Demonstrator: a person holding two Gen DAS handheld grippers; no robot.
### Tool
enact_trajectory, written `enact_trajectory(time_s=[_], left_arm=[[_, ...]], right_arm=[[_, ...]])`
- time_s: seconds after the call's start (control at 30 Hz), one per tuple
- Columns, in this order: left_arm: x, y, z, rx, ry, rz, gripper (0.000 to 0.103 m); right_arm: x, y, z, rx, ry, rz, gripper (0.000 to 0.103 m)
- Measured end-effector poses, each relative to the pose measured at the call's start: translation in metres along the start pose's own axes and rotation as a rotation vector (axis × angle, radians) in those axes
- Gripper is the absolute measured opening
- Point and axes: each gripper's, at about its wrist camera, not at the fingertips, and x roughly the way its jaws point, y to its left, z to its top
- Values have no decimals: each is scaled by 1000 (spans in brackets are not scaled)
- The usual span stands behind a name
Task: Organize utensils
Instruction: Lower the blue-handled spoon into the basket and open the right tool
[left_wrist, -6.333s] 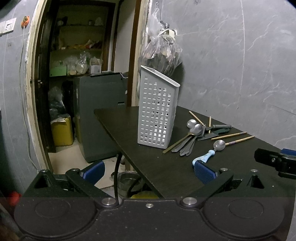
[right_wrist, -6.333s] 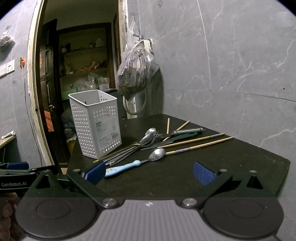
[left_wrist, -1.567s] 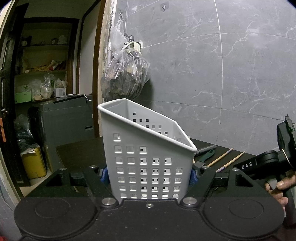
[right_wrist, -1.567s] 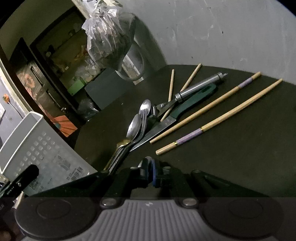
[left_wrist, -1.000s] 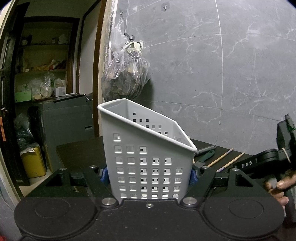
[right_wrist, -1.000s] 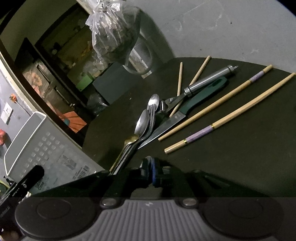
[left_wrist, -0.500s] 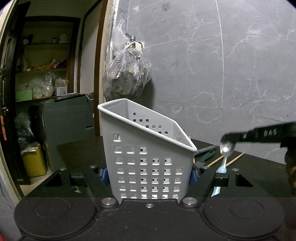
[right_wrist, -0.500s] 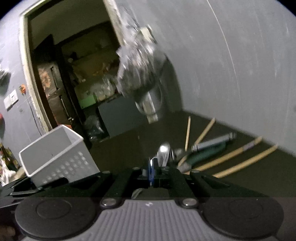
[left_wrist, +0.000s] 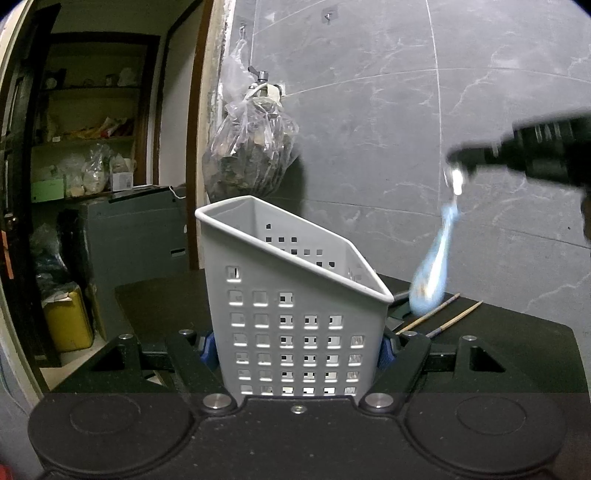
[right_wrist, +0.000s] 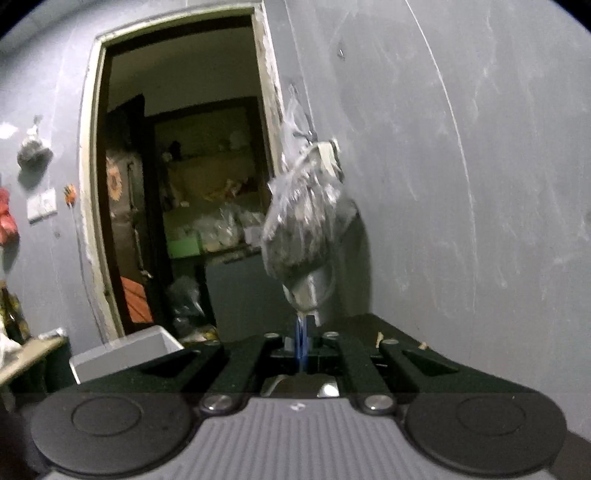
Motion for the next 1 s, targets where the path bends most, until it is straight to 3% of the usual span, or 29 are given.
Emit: enact_trajectory(time_s=[0.23,0.43,0.73,1.0], left_arm=[[-1,-1,-1,-1,1,0,76],[-2,-2,-1,-1,-1,2,76],[-3,-3,-1,-2,0,1,76],[-3,-2,-1,-2,-1,3,76]], right_arm=[[-6,23,50,-82,-98,46,2],[-2,55,65,-150,-154,113,2],[24,99,35,-268,-126,147,2],[32,115,2,-343,-92,138,2]])
